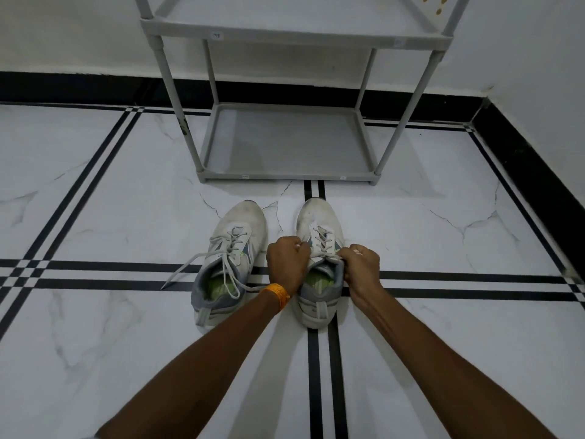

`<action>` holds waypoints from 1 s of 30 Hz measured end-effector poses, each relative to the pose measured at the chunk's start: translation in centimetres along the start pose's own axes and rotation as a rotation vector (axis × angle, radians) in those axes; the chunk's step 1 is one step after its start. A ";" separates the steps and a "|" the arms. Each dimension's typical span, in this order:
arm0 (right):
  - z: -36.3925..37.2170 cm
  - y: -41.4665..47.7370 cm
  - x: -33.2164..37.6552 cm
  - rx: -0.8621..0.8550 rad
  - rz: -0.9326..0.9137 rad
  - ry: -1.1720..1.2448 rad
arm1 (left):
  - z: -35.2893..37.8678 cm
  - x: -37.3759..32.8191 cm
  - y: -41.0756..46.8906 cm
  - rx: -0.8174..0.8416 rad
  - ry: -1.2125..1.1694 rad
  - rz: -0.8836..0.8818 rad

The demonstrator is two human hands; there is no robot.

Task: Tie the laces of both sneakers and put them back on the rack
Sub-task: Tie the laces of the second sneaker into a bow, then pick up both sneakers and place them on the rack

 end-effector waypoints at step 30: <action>1.7 -1.7 6.5 0.263 -0.584 -0.948 | -10.3 -0.1 0.0 0.149 0.038 -0.078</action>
Point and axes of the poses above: each hand's wrist, its own y-axis towards the middle knuckle, its own z-axis out of the palm, x = y × z, the point moved 4 cm from there along y, towards the middle knuckle, and after that the axes turned 8 degrees about -z, right-handed, at the moved point
